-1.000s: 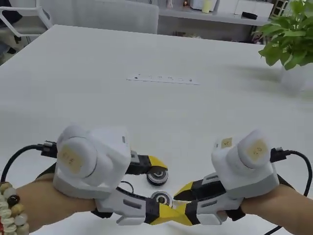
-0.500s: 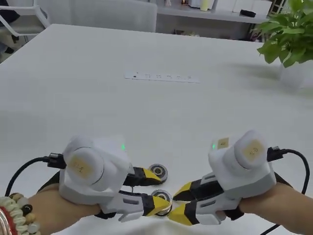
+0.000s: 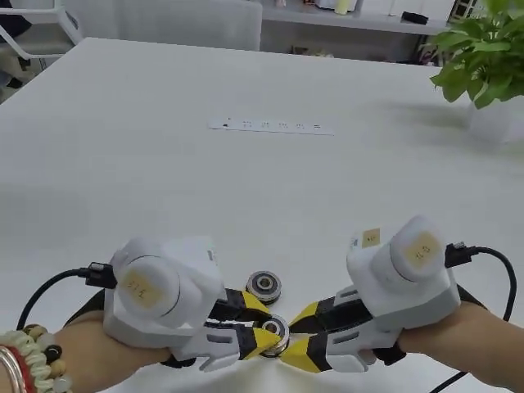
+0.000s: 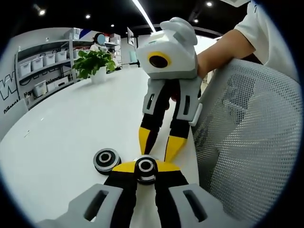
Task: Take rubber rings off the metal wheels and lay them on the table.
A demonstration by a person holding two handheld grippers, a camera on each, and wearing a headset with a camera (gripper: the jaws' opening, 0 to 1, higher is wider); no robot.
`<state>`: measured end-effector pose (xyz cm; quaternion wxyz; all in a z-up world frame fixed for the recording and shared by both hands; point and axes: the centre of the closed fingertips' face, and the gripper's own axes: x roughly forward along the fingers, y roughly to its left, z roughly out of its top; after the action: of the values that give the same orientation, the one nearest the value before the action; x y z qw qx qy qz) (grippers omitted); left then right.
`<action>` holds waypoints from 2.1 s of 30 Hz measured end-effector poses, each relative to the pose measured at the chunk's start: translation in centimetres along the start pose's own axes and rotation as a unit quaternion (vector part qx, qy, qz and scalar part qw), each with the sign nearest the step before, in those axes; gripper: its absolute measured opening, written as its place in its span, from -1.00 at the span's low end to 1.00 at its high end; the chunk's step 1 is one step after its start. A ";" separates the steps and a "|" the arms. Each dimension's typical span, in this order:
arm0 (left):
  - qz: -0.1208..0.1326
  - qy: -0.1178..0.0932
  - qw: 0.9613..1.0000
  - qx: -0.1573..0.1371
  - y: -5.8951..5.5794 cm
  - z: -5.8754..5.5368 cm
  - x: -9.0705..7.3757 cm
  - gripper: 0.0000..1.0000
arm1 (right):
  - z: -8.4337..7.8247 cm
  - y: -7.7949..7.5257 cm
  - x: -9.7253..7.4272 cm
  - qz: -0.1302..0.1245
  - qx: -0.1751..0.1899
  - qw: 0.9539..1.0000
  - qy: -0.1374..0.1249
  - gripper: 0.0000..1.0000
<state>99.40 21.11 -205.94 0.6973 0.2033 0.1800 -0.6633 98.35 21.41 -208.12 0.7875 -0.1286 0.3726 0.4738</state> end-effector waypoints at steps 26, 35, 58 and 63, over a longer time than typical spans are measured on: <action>0.000 -0.014 1.000 -0.004 0.0 0.0 -0.1 -0.84 | -0.2 -0.7 -0.3 -0.015 -0.025 1.000 0.002 -1.00; 0.000 -0.010 1.000 -0.001 0.0 -0.1 -0.1 -0.84 | -0.2 -1.2 -0.6 -0.011 0.092 0.996 -0.008 -1.00; 0.000 -0.003 1.000 0.002 0.0 -0.1 0.0 -0.84 | 1.0 -1.1 -1.5 0.011 0.223 0.974 -0.047 -1.00; 0.000 -0.004 1.000 0.001 0.0 -0.1 -0.1 -0.84 | 1.3 -0.9 -1.5 0.011 0.215 0.975 -0.047 -1.00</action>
<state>99.42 21.22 -206.00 0.6977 0.2016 0.1763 -0.6645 99.28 20.66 -206.31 0.8081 0.0700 0.4298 0.3966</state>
